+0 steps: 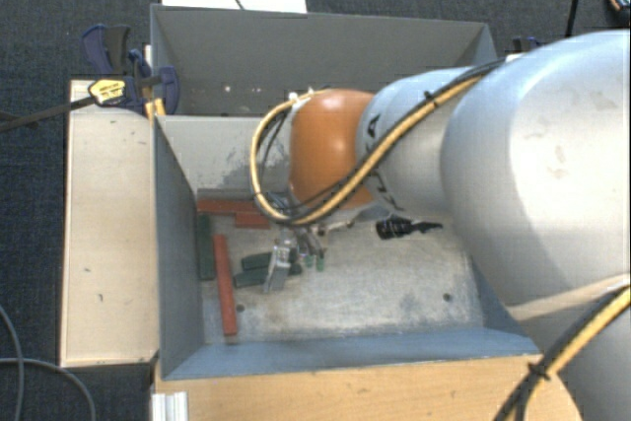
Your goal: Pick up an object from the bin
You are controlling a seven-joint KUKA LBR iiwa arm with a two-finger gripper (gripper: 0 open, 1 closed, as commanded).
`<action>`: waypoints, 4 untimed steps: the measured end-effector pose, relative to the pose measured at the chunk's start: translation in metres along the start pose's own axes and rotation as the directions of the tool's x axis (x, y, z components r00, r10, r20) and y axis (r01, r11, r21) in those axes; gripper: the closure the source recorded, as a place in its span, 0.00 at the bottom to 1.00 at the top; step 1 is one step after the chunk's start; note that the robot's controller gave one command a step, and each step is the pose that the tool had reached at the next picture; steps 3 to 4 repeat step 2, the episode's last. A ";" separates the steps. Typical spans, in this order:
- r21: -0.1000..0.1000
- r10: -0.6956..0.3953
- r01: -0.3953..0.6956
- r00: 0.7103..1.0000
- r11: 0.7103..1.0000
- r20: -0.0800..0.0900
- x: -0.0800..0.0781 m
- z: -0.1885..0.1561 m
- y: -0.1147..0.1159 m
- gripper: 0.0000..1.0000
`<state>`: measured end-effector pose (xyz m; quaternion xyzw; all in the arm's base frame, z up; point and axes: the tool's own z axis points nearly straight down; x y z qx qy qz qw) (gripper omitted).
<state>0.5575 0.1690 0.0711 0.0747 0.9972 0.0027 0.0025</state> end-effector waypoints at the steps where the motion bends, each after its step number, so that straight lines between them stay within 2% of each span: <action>1: 0.003 0.010 -0.010 1.000 1.000 0.001 -0.002 0.000 -0.005 1.00; 2: 0.002 0.044 -0.044 0.999 0.999 0.005 -0.001 -0.137 -0.041 1.00; 4: 0.002 0.044 -0.044 0.999 0.999 0.005 -0.001 -0.137 -0.041 1.00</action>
Offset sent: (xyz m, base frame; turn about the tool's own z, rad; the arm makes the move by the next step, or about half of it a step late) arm 0.0000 0.0000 0.0000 0.0000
